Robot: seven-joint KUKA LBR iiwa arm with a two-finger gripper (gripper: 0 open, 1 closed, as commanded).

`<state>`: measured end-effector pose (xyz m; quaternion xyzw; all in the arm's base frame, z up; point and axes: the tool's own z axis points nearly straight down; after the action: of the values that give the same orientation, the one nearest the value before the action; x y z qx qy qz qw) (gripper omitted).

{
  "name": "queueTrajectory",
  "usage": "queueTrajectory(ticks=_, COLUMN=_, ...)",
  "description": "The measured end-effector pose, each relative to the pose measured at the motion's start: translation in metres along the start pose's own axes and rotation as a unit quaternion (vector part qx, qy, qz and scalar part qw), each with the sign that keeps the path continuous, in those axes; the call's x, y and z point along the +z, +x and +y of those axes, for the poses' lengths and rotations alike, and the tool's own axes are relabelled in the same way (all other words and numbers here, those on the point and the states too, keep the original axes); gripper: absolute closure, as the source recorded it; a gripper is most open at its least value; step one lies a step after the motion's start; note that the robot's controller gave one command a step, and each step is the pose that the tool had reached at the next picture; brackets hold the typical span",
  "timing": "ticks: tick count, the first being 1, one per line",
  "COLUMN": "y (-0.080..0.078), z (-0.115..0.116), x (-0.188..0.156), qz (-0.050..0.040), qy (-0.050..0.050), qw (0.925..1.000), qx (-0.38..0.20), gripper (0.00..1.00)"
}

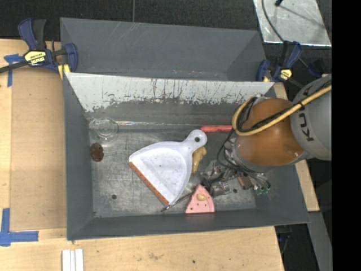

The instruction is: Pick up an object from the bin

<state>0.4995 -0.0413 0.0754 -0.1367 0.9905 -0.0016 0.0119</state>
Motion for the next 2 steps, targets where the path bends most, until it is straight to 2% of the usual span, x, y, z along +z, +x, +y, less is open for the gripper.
queueTrajectory(ticks=1, y=0.0048, z=0.0007, x=0.0027, qz=0.008, qy=-0.002, qw=1.0, qx=-0.001, gripper=0.0)
queueTrajectory(ticks=2, y=0.0047, z=0.0006, x=0.0026, qz=0.0079, qy=-0.002, qw=1.0, qx=-0.001, gripper=0.0)
